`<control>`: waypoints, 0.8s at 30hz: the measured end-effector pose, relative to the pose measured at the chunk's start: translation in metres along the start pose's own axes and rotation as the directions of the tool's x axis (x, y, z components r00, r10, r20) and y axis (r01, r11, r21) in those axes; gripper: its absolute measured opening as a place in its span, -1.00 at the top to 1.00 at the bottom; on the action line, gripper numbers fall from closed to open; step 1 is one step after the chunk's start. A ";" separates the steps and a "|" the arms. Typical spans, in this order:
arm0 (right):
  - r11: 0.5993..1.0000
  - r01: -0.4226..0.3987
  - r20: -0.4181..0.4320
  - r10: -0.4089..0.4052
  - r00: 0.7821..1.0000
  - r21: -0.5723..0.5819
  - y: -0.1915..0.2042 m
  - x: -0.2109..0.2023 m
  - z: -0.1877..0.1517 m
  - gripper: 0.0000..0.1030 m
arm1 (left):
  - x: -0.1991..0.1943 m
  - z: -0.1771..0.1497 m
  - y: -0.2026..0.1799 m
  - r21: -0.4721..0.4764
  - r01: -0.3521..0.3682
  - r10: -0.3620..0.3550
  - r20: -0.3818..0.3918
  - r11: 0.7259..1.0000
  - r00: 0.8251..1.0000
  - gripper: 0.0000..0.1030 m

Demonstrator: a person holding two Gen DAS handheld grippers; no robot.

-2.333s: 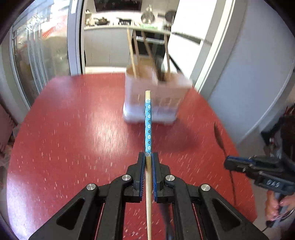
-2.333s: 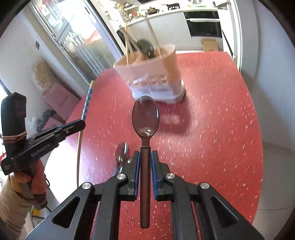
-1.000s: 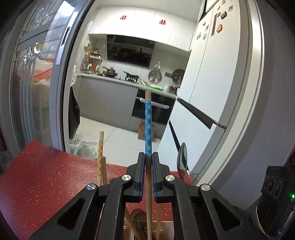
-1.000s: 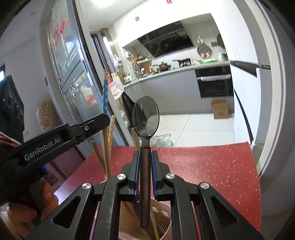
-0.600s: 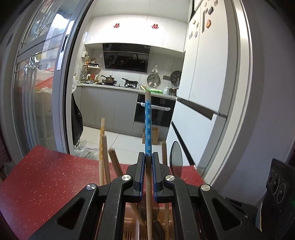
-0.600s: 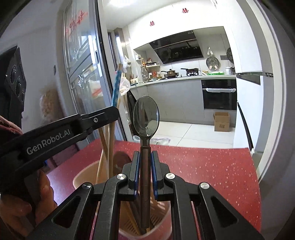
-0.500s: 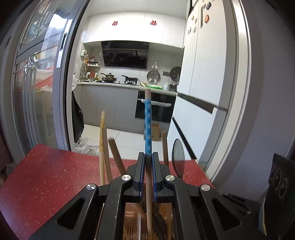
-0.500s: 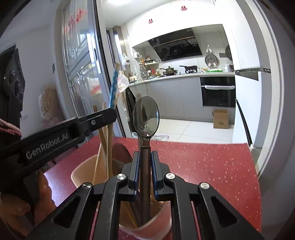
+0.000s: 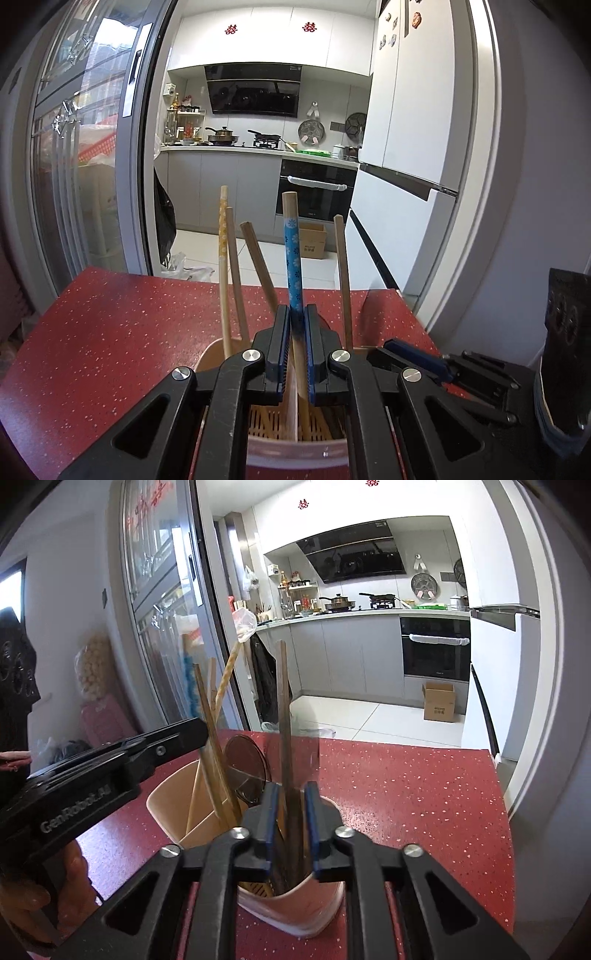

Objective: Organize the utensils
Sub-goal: 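Lower the chopstick and spoon into the caddy and open both grippers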

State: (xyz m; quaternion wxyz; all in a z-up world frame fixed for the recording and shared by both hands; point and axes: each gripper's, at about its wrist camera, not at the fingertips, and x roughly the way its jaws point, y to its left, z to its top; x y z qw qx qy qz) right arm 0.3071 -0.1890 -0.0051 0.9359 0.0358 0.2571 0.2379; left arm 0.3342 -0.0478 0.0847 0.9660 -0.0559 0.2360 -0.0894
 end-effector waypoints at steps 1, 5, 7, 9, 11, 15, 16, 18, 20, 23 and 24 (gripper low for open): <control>1.000 0.000 -0.004 0.000 1.000 0.002 0.000 -0.001 0.001 0.16 | -0.003 -0.001 0.000 0.003 0.002 -0.002 -0.002 1.000 1.000 0.30; 0.999 0.009 -0.003 -0.008 1.000 0.043 -0.005 -0.010 0.006 0.15 | -0.012 -0.002 0.003 0.005 0.000 0.000 -0.015 1.000 1.000 0.30; 0.998 0.014 -0.002 -0.014 1.000 0.062 -0.006 -0.018 0.009 0.15 | -0.015 -0.001 0.006 -0.007 0.005 -0.005 -0.032 1.000 0.999 0.30; 0.997 0.022 -0.001 -0.022 1.000 0.078 -0.007 -0.029 0.009 0.15 | -0.016 0.002 0.010 -0.022 0.014 -0.015 -0.047 1.000 0.999 0.30; 0.995 0.016 -0.005 -0.015 1.000 0.094 -0.007 -0.036 0.008 0.15 | -0.014 0.003 0.012 -0.026 0.015 -0.016 -0.069 1.000 0.997 0.30; 0.992 0.012 -0.017 -0.009 1.000 0.128 -0.008 -0.057 0.002 0.14 | -0.015 0.007 0.016 -0.029 -0.016 0.013 -0.100 0.999 0.995 0.29; 0.991 0.012 -0.016 -0.010 1.000 0.134 -0.008 -0.061 0.000 0.13 | -0.019 0.008 0.016 -0.030 -0.029 0.026 -0.090 0.999 0.996 0.29; 0.989 0.013 -0.018 -0.010 1.000 0.150 -0.009 -0.071 -0.003 0.13 | -0.028 0.011 0.016 -0.018 -0.045 0.044 -0.069 0.999 0.997 0.29; 0.987 0.013 -0.028 -0.008 1.000 0.163 -0.007 -0.077 -0.005 0.12 | -0.036 0.013 0.016 -0.010 -0.056 0.055 -0.064 0.998 0.996 0.29; 0.982 0.010 -0.050 0.000 0.999 0.187 -0.005 -0.086 -0.010 0.11 | -0.047 0.013 0.020 -0.022 -0.062 0.060 -0.071 0.998 0.996 0.29; 0.981 0.011 -0.060 0.000 0.998 0.194 -0.004 -0.089 -0.013 0.10 | -0.054 0.012 0.023 -0.029 -0.061 0.059 -0.072 0.998 0.996 0.29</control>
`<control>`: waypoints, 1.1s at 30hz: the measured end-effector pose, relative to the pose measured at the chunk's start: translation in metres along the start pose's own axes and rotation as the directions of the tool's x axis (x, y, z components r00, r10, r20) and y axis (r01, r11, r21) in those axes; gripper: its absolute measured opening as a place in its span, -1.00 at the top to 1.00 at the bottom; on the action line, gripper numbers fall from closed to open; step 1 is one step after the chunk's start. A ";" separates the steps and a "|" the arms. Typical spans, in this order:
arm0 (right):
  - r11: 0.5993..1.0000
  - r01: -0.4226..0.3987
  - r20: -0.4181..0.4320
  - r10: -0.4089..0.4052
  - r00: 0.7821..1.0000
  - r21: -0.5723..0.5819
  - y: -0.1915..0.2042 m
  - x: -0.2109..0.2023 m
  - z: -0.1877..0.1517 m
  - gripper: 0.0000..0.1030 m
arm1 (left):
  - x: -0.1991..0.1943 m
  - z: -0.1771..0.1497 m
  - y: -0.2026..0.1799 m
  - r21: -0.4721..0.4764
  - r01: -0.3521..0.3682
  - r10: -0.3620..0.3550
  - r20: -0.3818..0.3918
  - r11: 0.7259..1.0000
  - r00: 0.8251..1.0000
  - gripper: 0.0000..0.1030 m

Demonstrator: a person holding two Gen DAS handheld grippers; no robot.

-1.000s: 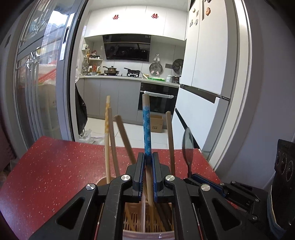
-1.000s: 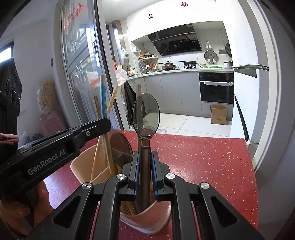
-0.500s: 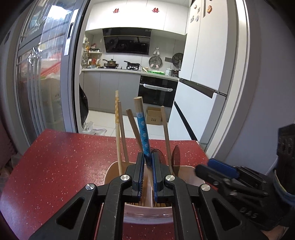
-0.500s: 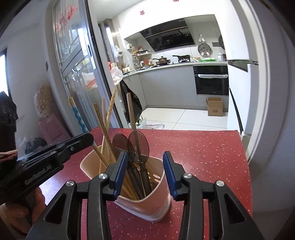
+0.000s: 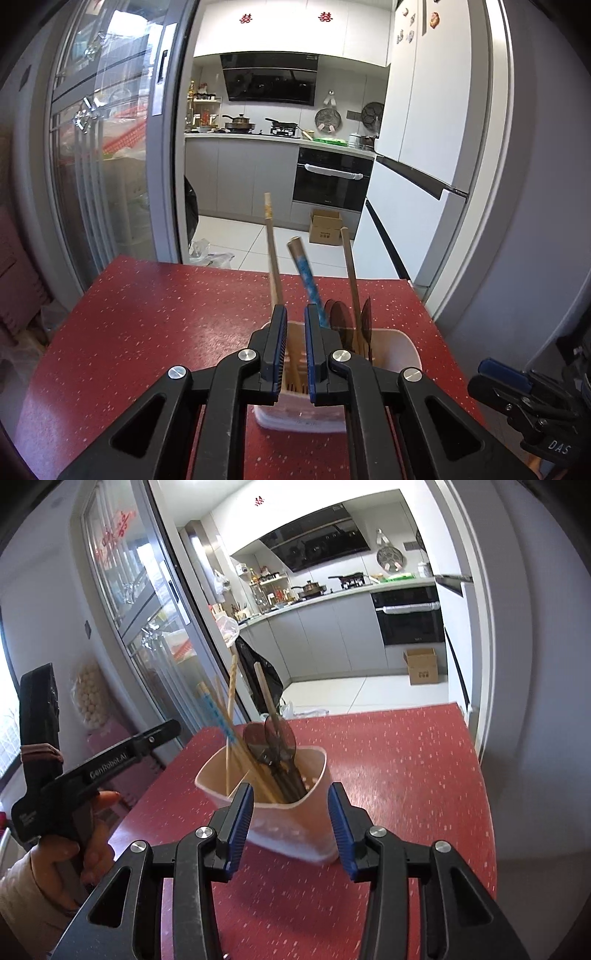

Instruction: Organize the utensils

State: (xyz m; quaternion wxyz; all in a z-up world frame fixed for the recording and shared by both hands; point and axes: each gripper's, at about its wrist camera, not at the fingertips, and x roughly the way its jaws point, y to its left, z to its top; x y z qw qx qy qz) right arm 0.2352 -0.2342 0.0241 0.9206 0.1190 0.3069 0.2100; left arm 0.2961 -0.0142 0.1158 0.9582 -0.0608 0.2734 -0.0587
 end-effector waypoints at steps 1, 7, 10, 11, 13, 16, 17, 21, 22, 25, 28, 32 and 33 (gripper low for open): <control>1.000 0.000 -0.007 0.000 1.000 0.006 0.000 -0.002 -0.003 0.09 | -0.003 -0.001 0.002 -0.003 0.003 -0.003 -0.002 1.000 1.000 0.20; 0.999 0.009 -0.104 -0.005 0.995 0.042 0.008 -0.006 -0.028 -0.14 | -0.033 -0.035 0.019 0.002 -0.022 0.022 -0.024 1.000 0.999 -1.00; 0.998 0.020 -0.184 -0.007 0.983 0.067 0.011 -0.005 -0.052 -0.14 | -0.038 -0.069 0.030 0.008 -0.036 0.037 -0.101 0.999 0.994 -1.00; 0.997 0.024 -0.213 -0.007 0.977 0.078 0.012 -0.004 -0.061 -0.15 | -0.039 -0.081 0.035 0.010 -0.045 0.046 -0.131 0.999 0.990 -1.00; 0.996 0.041 -0.265 -0.017 0.964 0.084 0.017 -0.002 -0.077 -0.14 | -0.039 -0.108 0.042 0.017 -0.065 0.067 -0.199 0.998 0.978 -1.00; 0.995 0.068 -0.326 -0.038 0.944 0.080 0.028 -0.001 -0.103 -0.14 | -0.043 -0.147 0.053 0.009 -0.082 0.081 -0.277 0.997 0.957 -1.00; 0.994 0.082 -0.353 -0.052 0.934 0.073 0.032 0.000 -0.111 -0.14 | -0.044 -0.158 0.055 0.006 -0.079 0.077 -0.301 0.997 0.951 -1.00; 0.993 0.096 -0.439 -0.055 0.897 0.072 0.047 0.007 -0.145 -0.14 | -0.045 -0.202 0.058 0.033 -0.096 0.101 -0.373 0.995 0.922 -1.00; 0.992 0.093 -0.448 -0.047 0.893 0.081 0.050 0.007 -0.148 -0.14 | -0.046 -0.207 0.058 0.038 -0.098 0.105 -0.381 0.994 0.918 -1.00; 0.991 0.096 -0.483 -0.038 0.875 0.095 0.061 0.013 -0.163 -0.14 | -0.047 -0.223 0.059 0.050 -0.096 0.108 -0.413 0.994 0.904 -1.00; 0.990 0.103 -0.510 -0.041 0.859 0.094 0.072 0.019 -0.172 -0.14 | -0.054 -0.228 0.059 0.059 -0.116 0.130 -0.409 0.991 0.903 -1.00; 0.994 0.101 -0.524 -0.058 0.850 0.053 0.088 0.031 -0.171 -0.13 | -0.062 -0.223 0.078 0.016 -0.154 0.148 -0.396 0.988 0.906 -1.00; 0.995 0.102 -0.525 -0.075 0.848 0.023 0.095 0.035 -0.171 -0.12 | -0.063 -0.223 0.084 0.008 -0.168 0.157 -0.397 0.986 0.904 -1.00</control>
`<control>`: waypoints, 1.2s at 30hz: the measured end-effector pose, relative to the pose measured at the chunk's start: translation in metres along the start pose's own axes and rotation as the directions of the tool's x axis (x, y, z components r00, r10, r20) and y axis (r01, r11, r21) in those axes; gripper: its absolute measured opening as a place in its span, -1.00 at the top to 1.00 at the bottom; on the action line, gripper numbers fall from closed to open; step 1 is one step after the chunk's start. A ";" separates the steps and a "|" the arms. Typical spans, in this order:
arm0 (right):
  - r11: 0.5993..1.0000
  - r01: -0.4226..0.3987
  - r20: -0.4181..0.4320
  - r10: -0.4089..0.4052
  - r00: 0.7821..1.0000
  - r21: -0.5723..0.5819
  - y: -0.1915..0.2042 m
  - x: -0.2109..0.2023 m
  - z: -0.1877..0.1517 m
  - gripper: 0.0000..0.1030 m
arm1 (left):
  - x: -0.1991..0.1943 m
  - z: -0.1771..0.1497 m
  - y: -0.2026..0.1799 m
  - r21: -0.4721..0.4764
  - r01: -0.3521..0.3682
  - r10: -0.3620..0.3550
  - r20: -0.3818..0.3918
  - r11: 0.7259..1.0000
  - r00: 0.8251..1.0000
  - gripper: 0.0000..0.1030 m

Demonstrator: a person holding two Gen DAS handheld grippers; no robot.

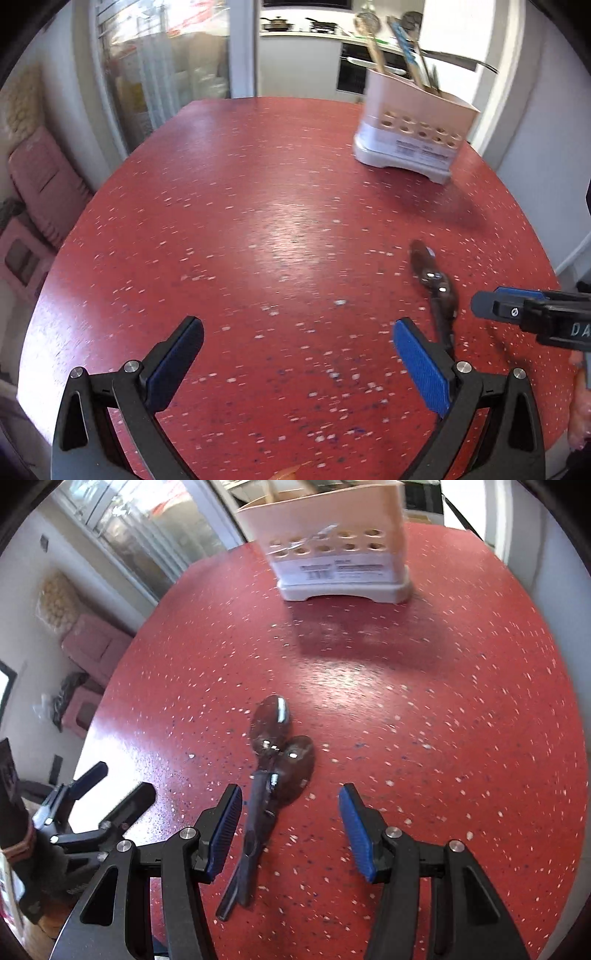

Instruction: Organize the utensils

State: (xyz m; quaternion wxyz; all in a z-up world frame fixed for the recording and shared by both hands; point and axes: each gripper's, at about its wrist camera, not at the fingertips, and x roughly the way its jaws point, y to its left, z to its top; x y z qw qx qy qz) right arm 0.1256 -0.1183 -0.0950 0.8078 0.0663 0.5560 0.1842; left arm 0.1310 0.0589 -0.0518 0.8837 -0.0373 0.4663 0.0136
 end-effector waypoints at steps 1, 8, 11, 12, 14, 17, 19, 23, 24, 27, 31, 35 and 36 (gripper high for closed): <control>1.000 0.010 -0.001 -0.010 1.000 -0.018 0.005 0.003 0.001 -0.09 | -0.005 -0.003 0.005 -0.008 -0.009 0.009 -0.001 1.000 1.000 -1.00; 0.987 0.104 -0.029 -0.108 0.994 -0.126 0.042 0.031 0.011 0.22 | -0.005 -0.011 0.030 -0.059 -0.025 0.024 -0.024 0.998 0.999 -1.00; 0.970 0.179 -0.011 -0.184 0.983 -0.163 0.051 0.034 0.011 0.40 | -0.004 -0.015 0.028 -0.043 -0.025 0.024 -0.035 0.999 0.999 -1.00; 0.966 0.198 -0.006 -0.202 0.979 -0.166 0.052 0.035 0.012 0.57 | -0.005 -0.016 0.028 -0.037 -0.021 0.019 -0.038 0.999 0.999 -1.00; 0.962 0.218 -0.001 -0.221 0.975 -0.164 0.051 0.036 0.011 0.80 | -0.004 -0.018 0.023 -0.018 -0.017 0.016 -0.044 1.000 0.999 -1.00; 0.976 0.175 -0.009 -0.177 0.984 -0.128 0.038 0.031 0.011 0.93 | -0.006 -0.018 0.013 0.025 -0.028 0.029 -0.041 0.999 0.999 -1.00; 0.988 0.121 -0.015 -0.123 0.992 -0.091 0.025 0.029 0.011 0.95 | -0.006 -0.018 0.005 0.049 -0.022 0.024 -0.046 0.999 0.999 -1.00; 0.999 0.036 -0.021 -0.036 0.999 -0.007 0.000 0.026 0.011 0.96 | -0.002 -0.017 -0.014 0.105 0.019 -0.011 -0.078 0.994 0.997 -1.00; 1.000 0.018 -0.028 -0.018 0.999 -0.003 -0.002 0.026 0.012 0.96 | -0.001 -0.017 -0.019 0.114 0.023 -0.014 -0.083 0.993 0.996 -1.00; 1.000 -0.011 -0.015 0.011 1.000 -0.022 -0.002 0.020 0.017 0.91 | -0.001 -0.017 -0.025 0.116 0.017 -0.008 -0.078 0.993 0.997 -1.00; 0.998 0.004 -0.006 -0.004 1.000 -0.070 0.011 0.016 0.029 -0.09 | -0.005 -0.017 -0.016 0.082 0.007 -0.002 -0.062 0.997 0.998 -1.00; 0.987 0.078 -0.052 -0.086 0.995 -0.142 0.032 0.033 0.041 -0.09 | -0.007 -0.018 0.003 0.044 -0.019 0.022 -0.061 0.999 0.998 -1.00; 0.982 0.103 -0.067 -0.115 0.991 -0.161 0.038 0.040 0.042 -0.07 | -0.007 -0.018 0.009 0.033 -0.027 0.029 -0.061 0.999 0.998 -1.00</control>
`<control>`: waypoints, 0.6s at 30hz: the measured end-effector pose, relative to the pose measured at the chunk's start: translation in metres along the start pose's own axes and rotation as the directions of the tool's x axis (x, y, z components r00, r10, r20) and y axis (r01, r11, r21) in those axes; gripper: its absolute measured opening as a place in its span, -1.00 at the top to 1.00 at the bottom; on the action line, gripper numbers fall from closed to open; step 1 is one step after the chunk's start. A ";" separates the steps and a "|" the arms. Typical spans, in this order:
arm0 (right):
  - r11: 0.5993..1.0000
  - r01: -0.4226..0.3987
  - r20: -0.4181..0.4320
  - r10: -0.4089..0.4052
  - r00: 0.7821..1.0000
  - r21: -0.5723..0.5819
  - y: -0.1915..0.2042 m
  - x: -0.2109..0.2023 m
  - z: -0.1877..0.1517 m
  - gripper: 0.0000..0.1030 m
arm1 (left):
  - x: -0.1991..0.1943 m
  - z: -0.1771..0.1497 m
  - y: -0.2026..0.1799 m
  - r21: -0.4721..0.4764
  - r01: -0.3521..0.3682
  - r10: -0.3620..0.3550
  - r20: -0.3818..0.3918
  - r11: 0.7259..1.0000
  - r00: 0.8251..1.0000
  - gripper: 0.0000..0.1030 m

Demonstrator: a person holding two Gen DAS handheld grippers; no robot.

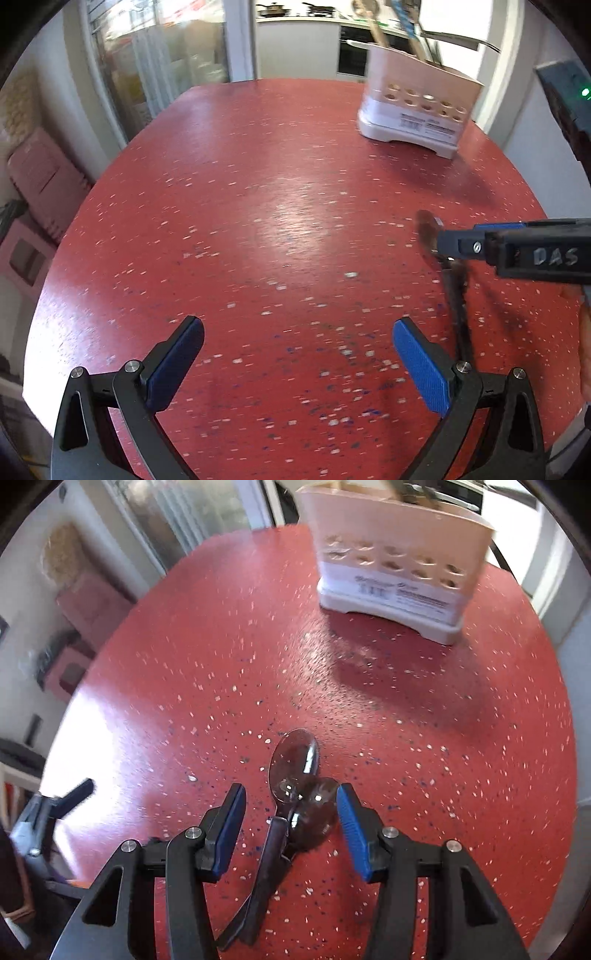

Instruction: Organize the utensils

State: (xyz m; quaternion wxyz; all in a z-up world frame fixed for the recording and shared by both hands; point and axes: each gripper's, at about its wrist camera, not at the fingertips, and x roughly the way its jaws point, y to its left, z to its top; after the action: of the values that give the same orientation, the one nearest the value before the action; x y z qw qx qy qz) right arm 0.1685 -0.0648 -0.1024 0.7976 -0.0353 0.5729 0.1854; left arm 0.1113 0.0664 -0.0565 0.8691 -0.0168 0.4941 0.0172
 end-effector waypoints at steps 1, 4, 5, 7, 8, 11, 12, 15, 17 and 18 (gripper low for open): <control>1.000 0.023 -0.014 -0.023 1.000 -0.011 0.009 0.009 0.007 -0.05 | 0.002 -0.002 0.004 -0.009 -0.002 0.002 -0.002 1.000 1.000 -1.00; 0.995 0.095 -0.036 -0.096 0.995 -0.038 0.013 0.021 0.006 0.19 | 0.001 -0.005 0.018 -0.043 0.013 -0.014 -0.013 0.999 1.000 -1.00; 0.991 0.125 -0.038 -0.127 0.991 -0.047 0.015 0.024 0.008 0.30 | 0.002 -0.006 0.020 -0.049 0.015 -0.015 -0.014 0.999 1.000 -1.00; 0.985 0.164 -0.029 -0.165 0.986 -0.047 0.013 0.024 0.009 0.65 | 0.000 -0.007 0.022 -0.047 0.022 -0.022 -0.010 0.999 1.000 -1.00; 0.989 0.141 -0.025 -0.142 0.990 -0.033 0.009 0.024 0.010 0.69 | -0.001 -0.007 0.021 -0.041 0.028 -0.028 -0.008 0.999 1.000 -1.00; 0.998 0.048 -0.017 -0.047 0.999 0.040 -0.013 0.017 0.005 0.88 | -0.004 -0.006 0.008 -0.002 0.054 -0.054 -0.007 0.999 0.999 -1.00; 0.998 0.016 -0.011 -0.016 1.000 0.059 -0.020 0.014 0.002 0.88 | -0.004 -0.005 0.002 0.013 0.065 -0.065 -0.010 0.998 0.998 -1.00; 0.996 -0.026 0.006 0.026 1.000 0.087 -0.034 0.008 -0.006 0.88 | -0.003 0.000 -0.020 0.056 0.111 -0.110 -0.027 0.992 0.994 -1.00; 0.994 -0.046 0.019 0.045 0.999 0.096 -0.043 0.004 -0.011 0.89 | 0.000 0.002 -0.036 0.084 0.121 -0.119 -0.040 0.989 0.992 -1.00; 0.993 -0.057 0.027 0.054 0.998 0.099 -0.048 0.001 -0.013 0.89 | 0.001 0.003 -0.045 0.102 0.129 -0.125 -0.051 0.986 0.991 -1.00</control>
State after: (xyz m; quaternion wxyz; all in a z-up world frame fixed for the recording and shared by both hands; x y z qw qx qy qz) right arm 0.1728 -0.1131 -0.1151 0.7998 0.0229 0.5726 0.1789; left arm 0.1170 0.0217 -0.0554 0.8568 -0.0029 0.5115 -0.0647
